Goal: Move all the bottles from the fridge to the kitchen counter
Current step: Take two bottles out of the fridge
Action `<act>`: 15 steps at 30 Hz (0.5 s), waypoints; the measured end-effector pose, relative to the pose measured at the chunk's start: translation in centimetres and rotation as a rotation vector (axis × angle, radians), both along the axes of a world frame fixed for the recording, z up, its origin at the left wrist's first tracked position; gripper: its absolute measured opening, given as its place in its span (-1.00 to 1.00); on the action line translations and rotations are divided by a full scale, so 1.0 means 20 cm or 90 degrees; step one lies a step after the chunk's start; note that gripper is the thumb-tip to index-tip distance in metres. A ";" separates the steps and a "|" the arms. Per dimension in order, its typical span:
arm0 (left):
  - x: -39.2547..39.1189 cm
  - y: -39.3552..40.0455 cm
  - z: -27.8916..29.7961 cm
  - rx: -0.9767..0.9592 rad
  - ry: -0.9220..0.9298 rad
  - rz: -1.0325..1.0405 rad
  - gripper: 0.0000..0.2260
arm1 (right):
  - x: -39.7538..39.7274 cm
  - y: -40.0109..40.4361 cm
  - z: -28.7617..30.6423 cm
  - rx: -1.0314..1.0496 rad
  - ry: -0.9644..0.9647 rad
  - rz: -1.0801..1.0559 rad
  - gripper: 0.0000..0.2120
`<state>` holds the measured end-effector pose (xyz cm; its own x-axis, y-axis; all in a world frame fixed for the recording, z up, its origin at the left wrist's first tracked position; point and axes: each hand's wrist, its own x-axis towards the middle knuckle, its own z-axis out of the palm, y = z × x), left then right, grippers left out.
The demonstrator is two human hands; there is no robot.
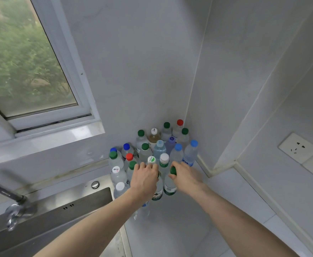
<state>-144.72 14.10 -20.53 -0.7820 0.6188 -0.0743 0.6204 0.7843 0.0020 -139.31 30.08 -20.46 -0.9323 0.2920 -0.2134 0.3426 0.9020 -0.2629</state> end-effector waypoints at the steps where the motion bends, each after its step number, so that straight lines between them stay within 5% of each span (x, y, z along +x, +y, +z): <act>1: 0.00 0.00 0.00 0.001 -0.001 0.006 -0.75 | -0.01 0.00 0.00 -0.001 -0.003 0.002 -0.76; 15: -0.01 -0.05 0.08 0.012 -0.005 -0.038 -0.61 | 0.01 -0.04 0.09 -0.025 -0.002 -0.020 -0.58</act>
